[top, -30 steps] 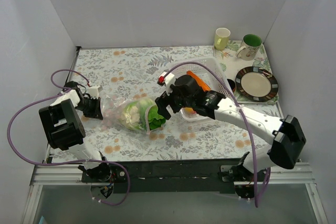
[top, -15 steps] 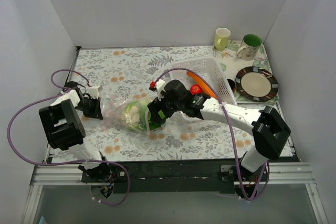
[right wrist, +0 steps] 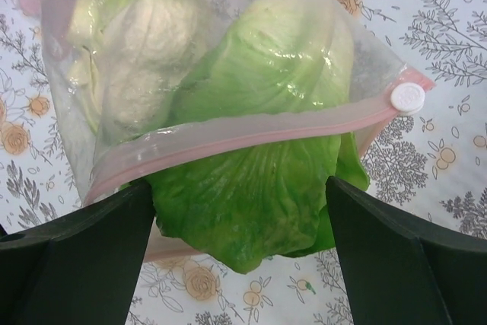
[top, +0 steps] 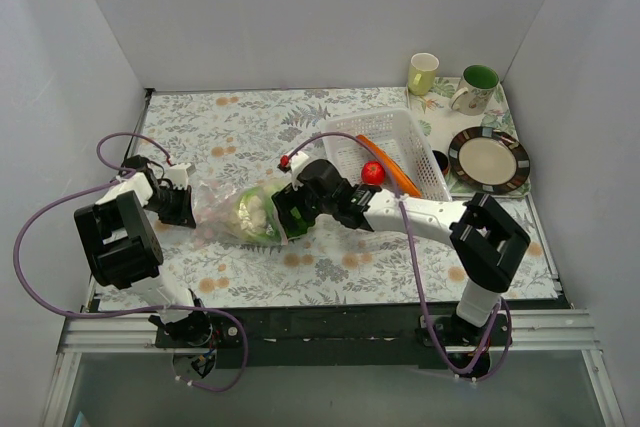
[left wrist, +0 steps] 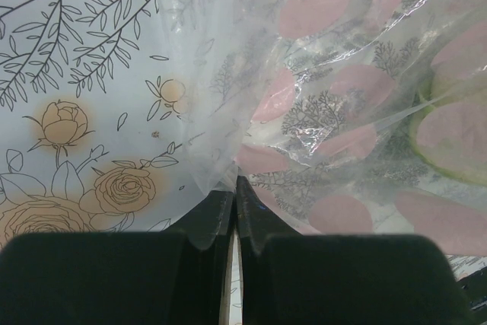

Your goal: Open the zip-top bag and remove the fake food

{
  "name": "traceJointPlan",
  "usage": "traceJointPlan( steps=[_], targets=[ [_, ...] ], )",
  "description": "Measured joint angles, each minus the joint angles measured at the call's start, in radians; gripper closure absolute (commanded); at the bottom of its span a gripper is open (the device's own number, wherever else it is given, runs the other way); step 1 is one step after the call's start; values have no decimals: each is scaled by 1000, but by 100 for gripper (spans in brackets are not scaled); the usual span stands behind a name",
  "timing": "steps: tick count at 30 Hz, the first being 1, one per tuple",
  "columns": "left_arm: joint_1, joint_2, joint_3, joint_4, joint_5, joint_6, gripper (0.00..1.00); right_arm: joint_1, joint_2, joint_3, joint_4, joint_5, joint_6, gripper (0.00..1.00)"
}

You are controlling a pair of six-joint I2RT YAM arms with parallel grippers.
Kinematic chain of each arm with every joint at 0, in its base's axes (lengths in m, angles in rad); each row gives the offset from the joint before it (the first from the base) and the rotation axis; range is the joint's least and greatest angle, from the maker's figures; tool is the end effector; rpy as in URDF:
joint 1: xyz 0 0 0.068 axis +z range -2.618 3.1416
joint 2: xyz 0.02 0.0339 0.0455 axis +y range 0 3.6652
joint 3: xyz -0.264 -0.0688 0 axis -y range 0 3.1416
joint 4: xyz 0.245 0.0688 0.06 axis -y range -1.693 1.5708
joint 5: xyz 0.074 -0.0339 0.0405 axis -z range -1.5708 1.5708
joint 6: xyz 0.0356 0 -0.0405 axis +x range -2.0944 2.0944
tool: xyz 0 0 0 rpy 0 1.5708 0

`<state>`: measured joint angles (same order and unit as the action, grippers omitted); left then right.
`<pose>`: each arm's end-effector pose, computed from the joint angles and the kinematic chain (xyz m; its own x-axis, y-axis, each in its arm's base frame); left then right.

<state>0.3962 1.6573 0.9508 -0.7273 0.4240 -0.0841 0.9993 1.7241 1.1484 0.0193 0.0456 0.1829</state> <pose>0.2664 0.0956 0.1577 -0.8855 -0.4534 -0.1018 -0.3756 0.8274 -0.4176 0.2131 0.3284 0.2335 -0.4299 -0.3326 -0.8394 -0.7537 0.6441 0.1308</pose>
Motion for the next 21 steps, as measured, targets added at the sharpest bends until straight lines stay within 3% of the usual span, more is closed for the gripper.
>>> traceJointPlan(
  steps=[3,6,7,8,9,15,21],
  targets=[
    [0,-2,-2,2,-1,0,100,8,14,-1,39,5,3,19],
    [0,-3,-3,4,-2,2,100,14,40,-1,53,5,-2,58],
    [0,-3,-4,5,-2,2,100,16,49,-2,52,6,-3,85],
    [0,-3,-4,6,-2,2,100,18,52,-5,53,7,-5,94],
    [0,-3,-4,6,-2,2,100,20,51,-14,55,12,-9,99],
    [0,-3,-4,7,-2,3,100,24,8,-67,41,62,-14,99],
    [0,-3,-8,14,-2,3,100,34,-112,-27,-135,90,-36,99]
  ],
)
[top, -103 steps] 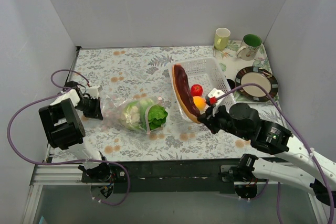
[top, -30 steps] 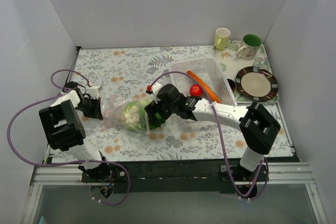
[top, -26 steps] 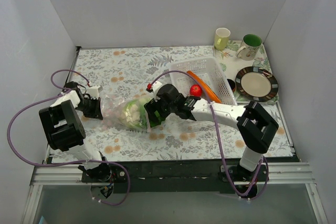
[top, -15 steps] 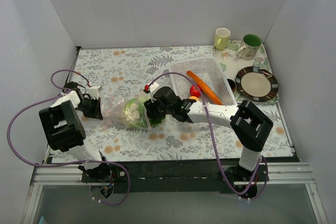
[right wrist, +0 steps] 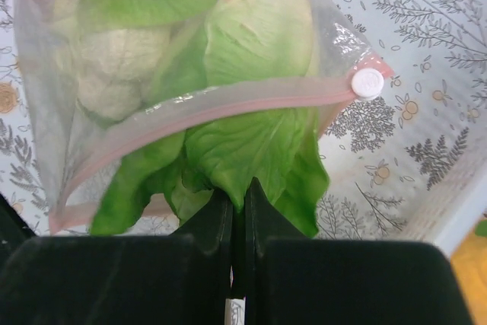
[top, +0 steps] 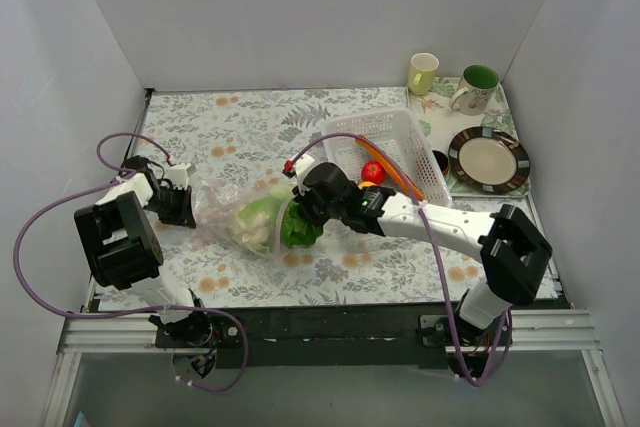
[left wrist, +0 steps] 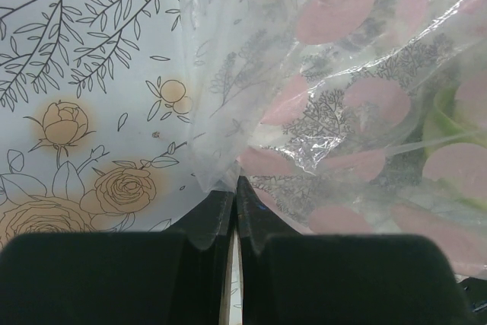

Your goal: Open the zip-top bag and remove the fake food

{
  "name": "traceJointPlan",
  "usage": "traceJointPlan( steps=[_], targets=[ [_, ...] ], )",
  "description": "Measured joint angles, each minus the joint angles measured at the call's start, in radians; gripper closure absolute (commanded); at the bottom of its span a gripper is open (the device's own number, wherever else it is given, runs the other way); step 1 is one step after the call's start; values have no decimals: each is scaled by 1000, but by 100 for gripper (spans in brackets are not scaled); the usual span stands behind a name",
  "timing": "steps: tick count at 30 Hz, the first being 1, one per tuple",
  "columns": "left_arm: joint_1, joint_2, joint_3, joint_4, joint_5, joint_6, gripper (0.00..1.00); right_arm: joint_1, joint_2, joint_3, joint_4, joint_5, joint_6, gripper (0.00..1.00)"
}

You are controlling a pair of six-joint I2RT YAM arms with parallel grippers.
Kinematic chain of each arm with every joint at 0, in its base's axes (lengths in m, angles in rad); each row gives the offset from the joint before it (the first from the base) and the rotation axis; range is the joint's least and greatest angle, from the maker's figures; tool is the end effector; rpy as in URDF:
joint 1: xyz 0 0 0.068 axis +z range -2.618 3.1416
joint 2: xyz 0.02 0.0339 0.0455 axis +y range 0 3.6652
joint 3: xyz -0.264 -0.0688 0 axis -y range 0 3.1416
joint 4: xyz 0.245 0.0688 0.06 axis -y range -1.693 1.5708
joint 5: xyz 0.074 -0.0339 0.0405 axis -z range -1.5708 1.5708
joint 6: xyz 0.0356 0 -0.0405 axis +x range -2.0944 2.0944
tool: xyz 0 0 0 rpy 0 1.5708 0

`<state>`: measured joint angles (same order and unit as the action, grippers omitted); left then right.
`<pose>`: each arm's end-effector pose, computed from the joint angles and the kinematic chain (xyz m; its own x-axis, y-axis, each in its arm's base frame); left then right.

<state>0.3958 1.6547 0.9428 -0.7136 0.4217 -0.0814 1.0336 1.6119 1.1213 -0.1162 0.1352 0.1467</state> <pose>0.2660 0.0954 0.1566 -0.8858 -0.4505 -0.1114 -0.3703 0.8308 -0.4154 0.1909 0.3111 0.2525 -0.4048 -0.3966 -0.8239 -0.7435 0.6673 0.0440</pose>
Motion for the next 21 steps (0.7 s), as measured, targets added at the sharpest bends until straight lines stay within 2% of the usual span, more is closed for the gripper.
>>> traceJointPlan(
  steps=[5,10,14,17,21],
  targets=[
    [0,0,0,0,-1,0,100,2,-84,72,-143,-10,-15,99],
    [0,0,0,0,-3,0,100,-1,-210,77,-274,-26,-24,99],
    [0,0,1,0,-3,0,100,-27,-313,74,-345,48,-35,99],
    [0,2,3,-2,-3,-2,100,-110,-394,55,-345,140,-57,99],
    [0,6,8,-8,-3,-1,100,-304,-416,53,-294,220,-76,99]
  ],
)
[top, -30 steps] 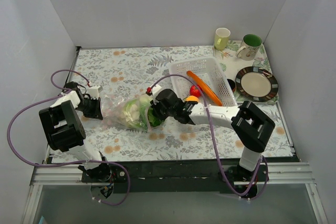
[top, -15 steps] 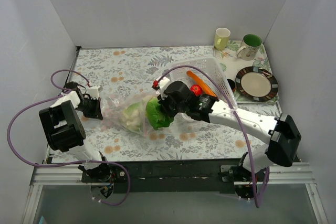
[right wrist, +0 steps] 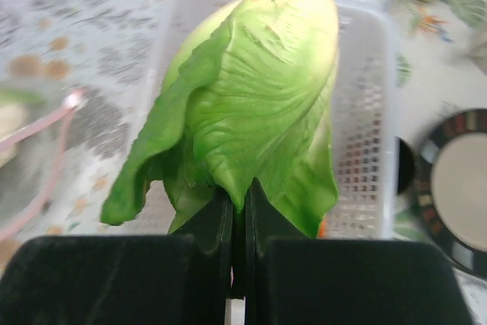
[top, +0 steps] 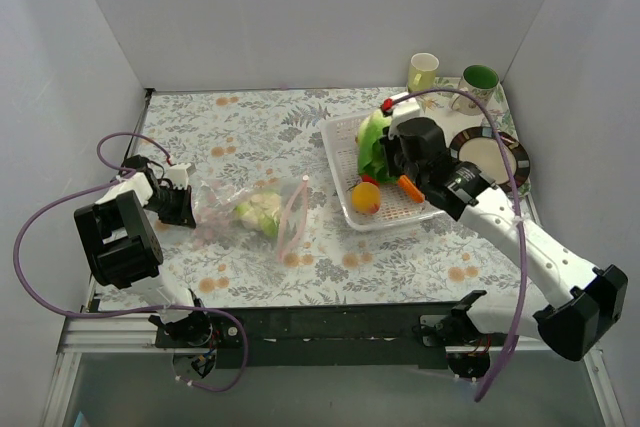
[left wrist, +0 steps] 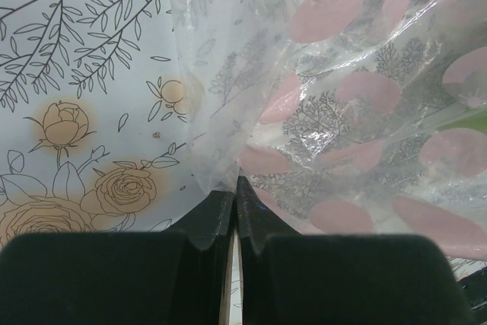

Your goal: Open the zip-top bag and remove the fake food

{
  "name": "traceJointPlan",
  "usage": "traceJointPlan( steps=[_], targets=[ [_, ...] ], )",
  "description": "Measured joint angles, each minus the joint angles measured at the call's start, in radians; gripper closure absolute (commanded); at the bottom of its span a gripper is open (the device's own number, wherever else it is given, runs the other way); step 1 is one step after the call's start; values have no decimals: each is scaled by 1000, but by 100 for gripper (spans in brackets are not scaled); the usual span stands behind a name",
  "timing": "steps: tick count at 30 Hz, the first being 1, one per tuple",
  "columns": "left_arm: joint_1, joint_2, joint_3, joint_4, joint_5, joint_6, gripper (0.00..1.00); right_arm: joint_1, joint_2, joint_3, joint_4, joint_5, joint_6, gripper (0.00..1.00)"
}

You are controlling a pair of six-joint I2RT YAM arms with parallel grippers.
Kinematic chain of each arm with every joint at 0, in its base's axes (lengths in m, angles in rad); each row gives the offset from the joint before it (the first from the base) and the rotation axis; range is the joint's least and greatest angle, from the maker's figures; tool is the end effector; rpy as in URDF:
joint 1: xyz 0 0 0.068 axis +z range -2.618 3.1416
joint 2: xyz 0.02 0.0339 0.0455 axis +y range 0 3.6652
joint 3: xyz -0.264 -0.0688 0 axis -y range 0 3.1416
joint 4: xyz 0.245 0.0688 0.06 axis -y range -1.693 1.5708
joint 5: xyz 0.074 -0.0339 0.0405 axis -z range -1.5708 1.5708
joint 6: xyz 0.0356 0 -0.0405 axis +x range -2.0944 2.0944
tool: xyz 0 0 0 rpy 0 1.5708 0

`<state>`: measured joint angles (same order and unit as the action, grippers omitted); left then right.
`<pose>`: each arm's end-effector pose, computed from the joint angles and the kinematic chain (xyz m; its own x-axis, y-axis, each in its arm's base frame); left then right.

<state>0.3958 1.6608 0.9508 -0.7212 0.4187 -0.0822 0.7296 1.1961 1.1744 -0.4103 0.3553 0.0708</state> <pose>0.2671 0.0959 0.1567 -0.8860 -0.4515 -0.1056 -0.3741 0.8305 -0.4127 0.2074 0.1688 0.3689 -0.3389 -0.2141 -0.9162 -0.3664 0.9269 -0.0810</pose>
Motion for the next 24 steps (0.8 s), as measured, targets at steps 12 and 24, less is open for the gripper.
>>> traceJointPlan(
  steps=[12,24],
  targets=[
    [0,0,0,-1,0,0,100,-74,284,10,15,263,-60,2],
    [-1,11,19,-16,-13,-3,100,306,116,-7,244,80,-138,26]
  ],
)
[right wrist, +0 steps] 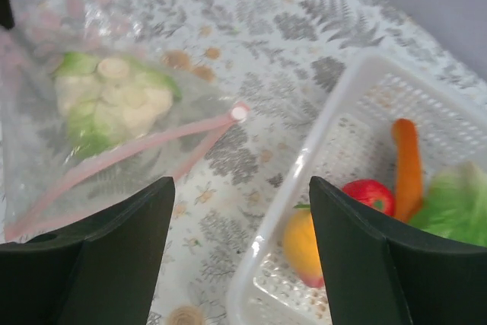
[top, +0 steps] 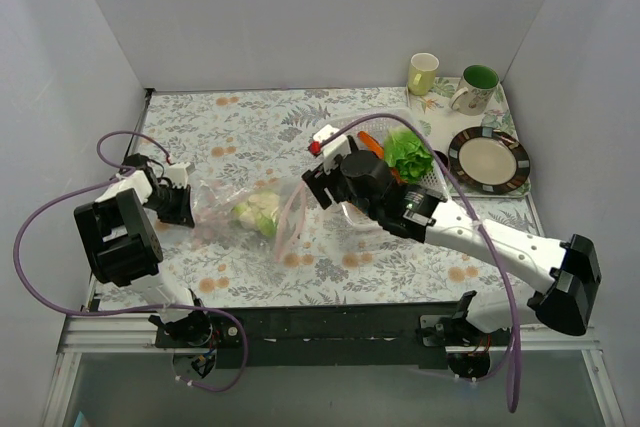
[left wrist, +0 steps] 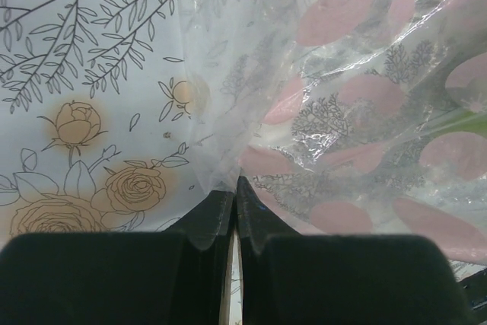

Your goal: Open the zip-top bag and remove the fake food

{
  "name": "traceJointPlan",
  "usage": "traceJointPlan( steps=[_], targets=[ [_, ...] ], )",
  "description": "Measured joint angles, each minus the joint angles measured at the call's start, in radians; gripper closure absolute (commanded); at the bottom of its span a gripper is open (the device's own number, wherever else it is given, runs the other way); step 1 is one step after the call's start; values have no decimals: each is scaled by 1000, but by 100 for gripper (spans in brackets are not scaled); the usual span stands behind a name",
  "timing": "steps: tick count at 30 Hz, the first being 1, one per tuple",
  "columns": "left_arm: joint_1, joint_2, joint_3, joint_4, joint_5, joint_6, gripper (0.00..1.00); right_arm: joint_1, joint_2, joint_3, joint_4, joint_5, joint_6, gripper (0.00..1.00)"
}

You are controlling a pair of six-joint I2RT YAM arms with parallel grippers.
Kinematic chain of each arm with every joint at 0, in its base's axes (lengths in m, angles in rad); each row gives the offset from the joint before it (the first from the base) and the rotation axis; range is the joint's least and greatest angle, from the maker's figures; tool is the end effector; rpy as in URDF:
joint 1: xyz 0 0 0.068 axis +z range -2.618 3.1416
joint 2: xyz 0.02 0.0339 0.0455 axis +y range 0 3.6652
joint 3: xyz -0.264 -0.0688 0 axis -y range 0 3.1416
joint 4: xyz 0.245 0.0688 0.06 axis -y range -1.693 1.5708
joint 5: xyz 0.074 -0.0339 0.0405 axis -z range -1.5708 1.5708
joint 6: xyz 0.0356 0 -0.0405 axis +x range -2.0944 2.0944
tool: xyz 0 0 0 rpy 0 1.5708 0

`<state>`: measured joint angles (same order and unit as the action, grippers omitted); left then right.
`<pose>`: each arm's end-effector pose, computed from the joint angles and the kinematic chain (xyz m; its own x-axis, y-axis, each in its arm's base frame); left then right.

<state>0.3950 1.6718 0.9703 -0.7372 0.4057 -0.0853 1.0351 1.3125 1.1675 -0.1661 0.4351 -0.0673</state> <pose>0.2699 0.0973 0.1581 -0.8856 -0.4540 -0.0979 -0.3824 0.8324 -0.4010 0.1685 0.2545 0.3602 -0.1172 -0.3170 -0.9412 -0.5842 0.7884 -0.1928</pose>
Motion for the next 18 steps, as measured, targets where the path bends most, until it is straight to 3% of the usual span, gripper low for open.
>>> traceJointPlan(
  steps=[1,2,3,8,11,18],
  targets=[
    [0,3,6,-4,-4,0,100,12,13,-20,20,-24,5,27],
    [0,8,17,-10,-10,0,91,23,31,-41,34,-46,8,27],
    [0,14,30,-17,-21,-1,73,34,54,-66,47,-66,13,27],
    [0,64,178,-95,-40,0,45,58,172,-156,72,-147,30,27],
    [0,67,258,-146,-34,-3,39,58,204,-163,92,-171,39,26],
    [-1,63,451,-290,57,-16,40,58,253,-162,177,-218,66,25]
  ],
)
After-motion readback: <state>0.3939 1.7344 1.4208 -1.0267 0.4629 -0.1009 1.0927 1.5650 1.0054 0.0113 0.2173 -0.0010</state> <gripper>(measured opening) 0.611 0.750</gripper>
